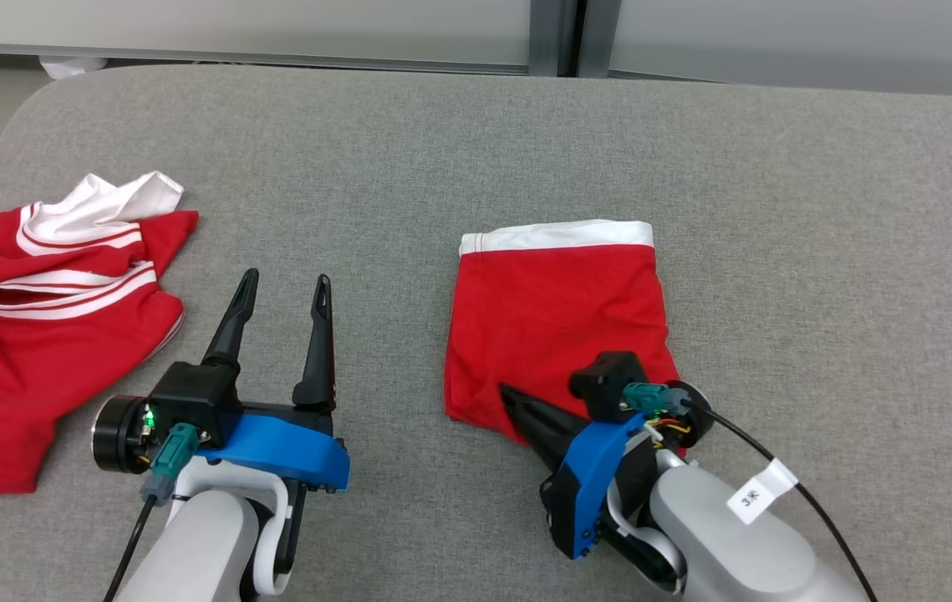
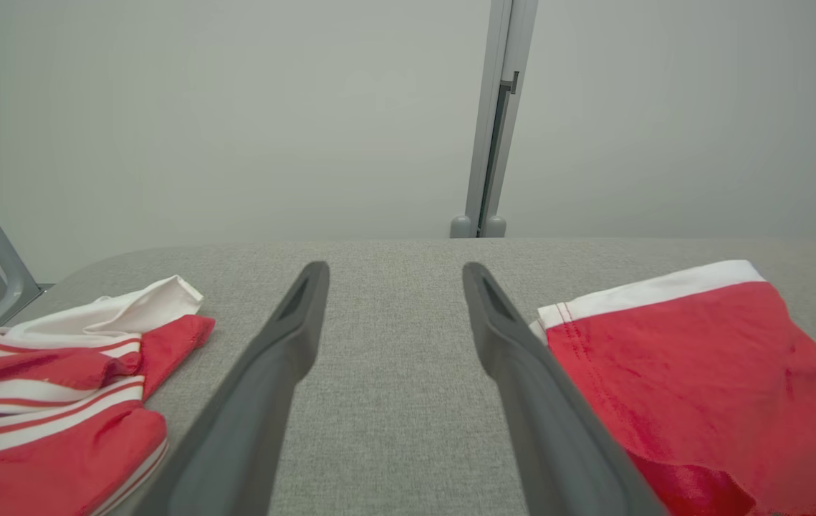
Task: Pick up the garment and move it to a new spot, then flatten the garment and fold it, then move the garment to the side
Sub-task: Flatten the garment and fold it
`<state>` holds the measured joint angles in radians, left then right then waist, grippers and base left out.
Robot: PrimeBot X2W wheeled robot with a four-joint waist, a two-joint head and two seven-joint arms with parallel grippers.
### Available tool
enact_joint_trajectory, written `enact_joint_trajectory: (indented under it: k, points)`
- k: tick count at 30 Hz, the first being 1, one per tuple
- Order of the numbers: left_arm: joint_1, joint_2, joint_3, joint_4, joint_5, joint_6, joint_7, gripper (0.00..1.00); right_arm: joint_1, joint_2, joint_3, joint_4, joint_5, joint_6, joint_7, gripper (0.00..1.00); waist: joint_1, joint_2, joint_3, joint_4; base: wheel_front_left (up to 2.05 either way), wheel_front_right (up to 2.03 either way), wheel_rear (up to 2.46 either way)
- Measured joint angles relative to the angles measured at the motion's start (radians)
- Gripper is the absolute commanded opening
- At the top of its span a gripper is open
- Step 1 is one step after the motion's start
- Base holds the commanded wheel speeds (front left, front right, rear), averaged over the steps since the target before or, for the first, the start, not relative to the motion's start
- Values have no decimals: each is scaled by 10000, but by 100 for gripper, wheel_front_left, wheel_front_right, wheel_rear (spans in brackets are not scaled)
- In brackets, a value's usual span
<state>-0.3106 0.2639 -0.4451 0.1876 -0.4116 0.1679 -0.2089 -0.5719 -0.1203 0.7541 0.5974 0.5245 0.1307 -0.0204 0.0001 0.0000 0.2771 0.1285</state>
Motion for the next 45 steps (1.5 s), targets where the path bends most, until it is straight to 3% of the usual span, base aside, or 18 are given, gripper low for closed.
enact_joint_trajectory:
  k: [8, 11, 12, 14, 15, 23, 31, 37, 45]
  points:
    - [-23, -35, -19, 151, -81, -8, -96, 100, -359, 157, 1331, 476, 301, 0, -658, 0, -1, 0, -41, -13, 0, 0, 0]
    - [-17, -19, 29, 192, -111, 31, -132, 100, -522, 138, 1208, 405, 345, 0, -1494, 0, -1, 0, -123, -101, 0, 0, 0]
    - [4, 4, 40, 203, -113, 48, -136, 100, -545, 113, 1060, 322, 418, 0, -1707, 4, -1, 0, -166, -138, 0, 0, 0]
    - [100, 84, 69, 221, -113, 88, -142, 100, -543, -13, 692, 128, 500, 0, -1954, 77, -1, 0, -271, -225, 0, 0, 0]
    - [166, 123, 86, 224, -125, 105, -142, 100, -531, -82, 418, 2, 499, 0, -2059, 100, -1, 0, -339, -268, 0, 0, 0]
    - [802, 451, 198, 196, -205, 332, -52, 100, 868, -963, -2878, -1177, -522, 0, -2364, 100, -2, 0, -1048, -655, 0, 0, 0]
    - [1789, 767, 224, 82, -337, 535, 50, 100, 3234, -1106, -5871, -2719, -1672, 0, -1783, 100, -3, -1, -2003, -968, 0, 0, 0]
    - [2412, 957, 238, -171, -451, 694, 148, 100, 4835, -688, -7079, -4451, -2422, 0, -742, 100, -4, -2, -2518, -1163, 0, 0, 0]
    - [2770, 1020, 113, -374, -493, 736, 257, 100, 6322, 10, -7804, -6197, -2966, 0, 199, 100, -3, -2, -2888, -1276, 0, 0, 0]
